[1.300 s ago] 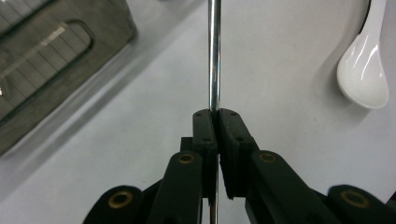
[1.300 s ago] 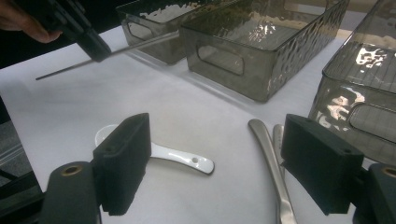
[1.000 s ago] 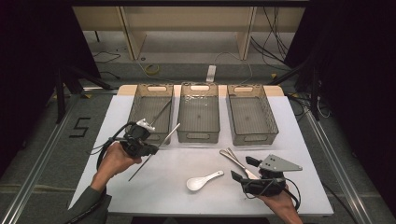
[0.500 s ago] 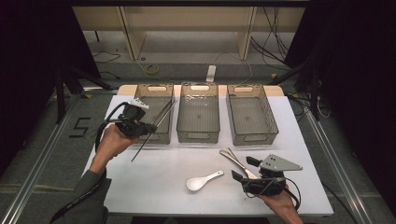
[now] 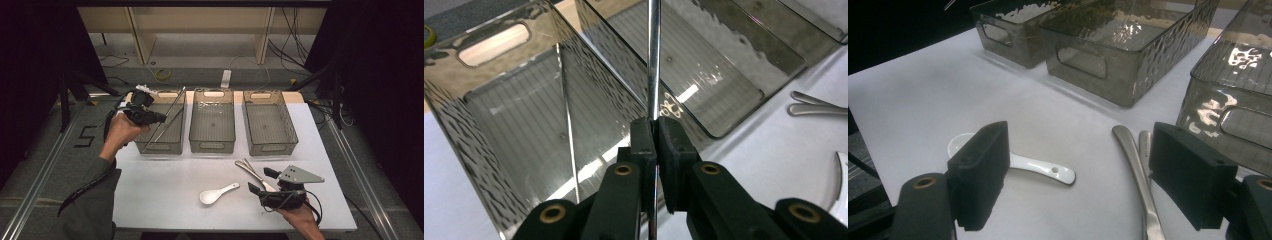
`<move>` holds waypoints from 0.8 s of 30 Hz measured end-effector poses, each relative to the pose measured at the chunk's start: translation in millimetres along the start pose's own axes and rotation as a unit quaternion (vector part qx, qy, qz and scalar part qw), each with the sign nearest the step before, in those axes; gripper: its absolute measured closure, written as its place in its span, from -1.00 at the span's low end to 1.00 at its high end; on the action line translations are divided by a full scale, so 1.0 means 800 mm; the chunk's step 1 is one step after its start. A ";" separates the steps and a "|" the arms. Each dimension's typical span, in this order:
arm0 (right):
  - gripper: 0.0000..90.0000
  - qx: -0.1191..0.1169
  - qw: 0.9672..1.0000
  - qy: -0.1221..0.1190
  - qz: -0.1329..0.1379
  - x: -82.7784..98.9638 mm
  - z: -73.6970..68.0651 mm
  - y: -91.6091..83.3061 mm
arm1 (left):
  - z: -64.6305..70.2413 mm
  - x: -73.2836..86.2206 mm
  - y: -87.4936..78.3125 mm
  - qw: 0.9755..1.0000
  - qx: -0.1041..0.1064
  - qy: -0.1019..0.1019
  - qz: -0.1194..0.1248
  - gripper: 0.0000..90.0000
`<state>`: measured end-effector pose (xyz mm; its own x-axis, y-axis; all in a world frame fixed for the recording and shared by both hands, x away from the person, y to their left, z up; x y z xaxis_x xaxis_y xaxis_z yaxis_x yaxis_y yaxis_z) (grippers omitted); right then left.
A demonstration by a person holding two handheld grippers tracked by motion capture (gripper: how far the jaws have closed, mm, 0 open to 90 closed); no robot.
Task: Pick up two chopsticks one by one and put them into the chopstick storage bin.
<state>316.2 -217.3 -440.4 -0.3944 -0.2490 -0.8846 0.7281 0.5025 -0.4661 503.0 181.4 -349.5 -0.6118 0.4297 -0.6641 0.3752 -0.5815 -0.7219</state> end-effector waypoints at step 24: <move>-0.44 -0.003 1.000 0.002 0.000 0.000 0.000 0.000 | -0.061 -0.027 0.024 0.998 -0.058 -0.019 0.002 0.89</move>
<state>316.3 -217.7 -440.6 -0.3972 -0.2450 -0.8844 0.7246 0.5076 -0.4661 557.1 194.7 -358.3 -0.6343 0.4001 -0.6616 0.4550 -0.4986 -0.7378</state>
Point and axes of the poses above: each handheld gripper's, and its own axes: y roughly forward along the jaws, x roughly out of its underside, z roughly to its right, the point moved 2 cm from there along y, roughly forward along the jaws, and after that the axes turned 10 degrees about x, right-handed, at the moved point
